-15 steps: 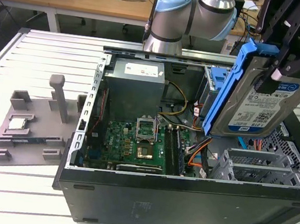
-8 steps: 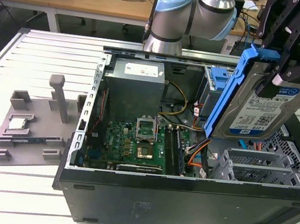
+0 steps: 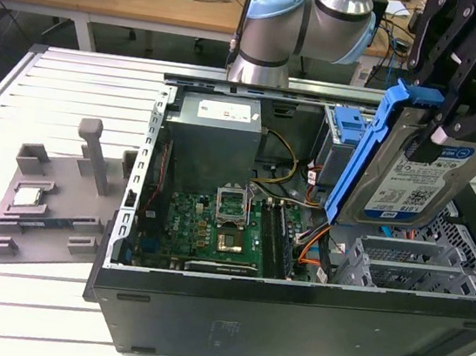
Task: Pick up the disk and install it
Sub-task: 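Pick up the disk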
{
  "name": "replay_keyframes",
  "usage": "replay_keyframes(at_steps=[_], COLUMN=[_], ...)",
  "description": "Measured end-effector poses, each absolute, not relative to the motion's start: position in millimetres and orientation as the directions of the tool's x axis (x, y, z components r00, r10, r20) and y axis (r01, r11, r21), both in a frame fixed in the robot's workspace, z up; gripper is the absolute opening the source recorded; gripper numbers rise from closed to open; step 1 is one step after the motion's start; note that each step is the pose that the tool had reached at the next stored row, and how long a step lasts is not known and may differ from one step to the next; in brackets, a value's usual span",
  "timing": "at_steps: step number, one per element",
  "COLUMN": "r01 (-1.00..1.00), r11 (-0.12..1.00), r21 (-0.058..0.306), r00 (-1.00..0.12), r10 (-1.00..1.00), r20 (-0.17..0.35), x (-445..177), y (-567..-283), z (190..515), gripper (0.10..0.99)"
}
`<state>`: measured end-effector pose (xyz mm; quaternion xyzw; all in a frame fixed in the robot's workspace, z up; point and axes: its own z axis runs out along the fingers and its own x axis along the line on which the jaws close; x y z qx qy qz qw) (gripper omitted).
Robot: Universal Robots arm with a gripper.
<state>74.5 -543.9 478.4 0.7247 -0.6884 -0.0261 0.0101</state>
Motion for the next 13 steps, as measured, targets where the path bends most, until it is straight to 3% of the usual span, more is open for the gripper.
replay_keyframes(at_steps=[13], r01=[-0.998], r11=[-0.032], r21=[0.051], r00=[0.031], r10=[-0.999], r20=[-0.021], x=[112.7], y=[-544.0], z=[472.4], gripper=[0.369])
